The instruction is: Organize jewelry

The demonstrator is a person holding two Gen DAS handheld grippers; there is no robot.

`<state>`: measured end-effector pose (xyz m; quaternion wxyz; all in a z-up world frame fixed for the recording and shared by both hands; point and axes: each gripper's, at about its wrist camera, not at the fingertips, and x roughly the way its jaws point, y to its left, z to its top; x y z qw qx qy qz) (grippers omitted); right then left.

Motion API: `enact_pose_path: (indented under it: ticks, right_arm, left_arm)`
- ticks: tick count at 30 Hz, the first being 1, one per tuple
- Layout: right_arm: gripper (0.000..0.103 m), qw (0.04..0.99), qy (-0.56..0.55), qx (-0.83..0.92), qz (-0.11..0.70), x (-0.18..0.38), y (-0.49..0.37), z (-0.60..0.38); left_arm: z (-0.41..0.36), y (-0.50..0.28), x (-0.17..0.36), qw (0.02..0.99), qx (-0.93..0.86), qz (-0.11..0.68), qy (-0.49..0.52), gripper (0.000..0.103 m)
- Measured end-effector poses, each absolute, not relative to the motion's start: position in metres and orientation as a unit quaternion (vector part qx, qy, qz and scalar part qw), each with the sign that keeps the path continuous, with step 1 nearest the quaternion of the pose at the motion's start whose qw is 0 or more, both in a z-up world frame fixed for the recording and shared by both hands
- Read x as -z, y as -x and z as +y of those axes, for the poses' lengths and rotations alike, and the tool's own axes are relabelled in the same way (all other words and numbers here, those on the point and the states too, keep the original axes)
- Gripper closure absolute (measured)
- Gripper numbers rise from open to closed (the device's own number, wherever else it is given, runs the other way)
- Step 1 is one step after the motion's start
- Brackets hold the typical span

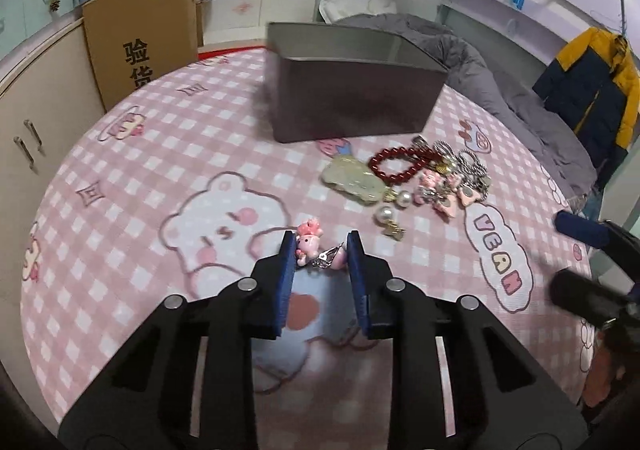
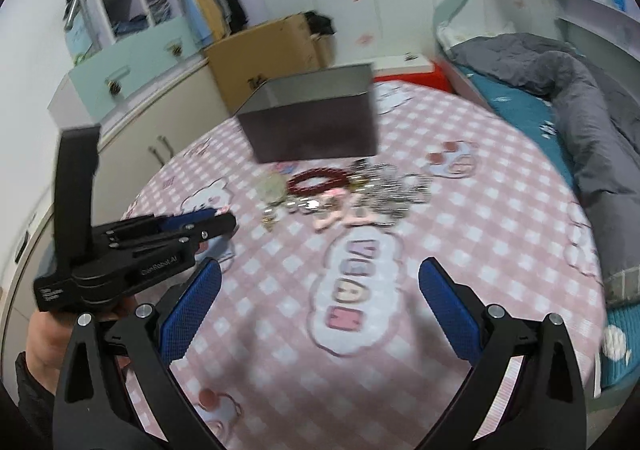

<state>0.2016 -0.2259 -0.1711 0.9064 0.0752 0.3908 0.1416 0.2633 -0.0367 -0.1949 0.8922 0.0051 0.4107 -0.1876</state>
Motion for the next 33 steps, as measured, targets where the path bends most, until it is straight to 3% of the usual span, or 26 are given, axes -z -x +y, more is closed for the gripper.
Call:
enact_pose_path:
  ticks: [6, 8, 9, 12, 19, 26, 33]
  right_arm:
    - [0.042, 0.887, -0.021, -0.178, 0.426, 0.189, -0.241, -0.176]
    - [0.064, 0.883, -0.004, -0.175, 0.435, 0.195, -0.253, -0.165]
    - [0.067, 0.883, 0.005, -0.172, 0.436, 0.197, -0.257, -0.161]
    - [0.093, 0.886, 0.038, -0.168, 0.431, 0.199, -0.258, -0.150]
    - [0.095, 0.886, 0.006, -0.195, 0.421, 0.190, -0.238, -0.163]
    - [0.095, 0.902, -0.014, -0.208, 0.377, 0.143, -0.220, -0.190]
    - [0.095, 0.923, -0.020, -0.202, 0.328, 0.088, -0.229, -0.207]
  left_arm:
    - [-0.012, -0.255, 0.188, 0.905, 0.168, 0.391, 0.013, 0.077]
    - [-0.004, -0.253, 0.187, 0.907, 0.163, 0.387, 0.022, 0.077]
    - [-0.001, -0.252, 0.186, 0.908, 0.162, 0.387, 0.025, 0.077]
    - [0.005, -0.249, 0.187, 0.908, 0.159, 0.386, 0.030, 0.077]
    - [0.005, -0.242, 0.184, 0.911, 0.163, 0.378, 0.028, 0.077]
    - [0.003, -0.239, 0.170, 0.916, 0.169, 0.364, 0.026, 0.077]
    - [-0.001, -0.248, 0.122, 0.930, 0.178, 0.320, 0.014, 0.077]
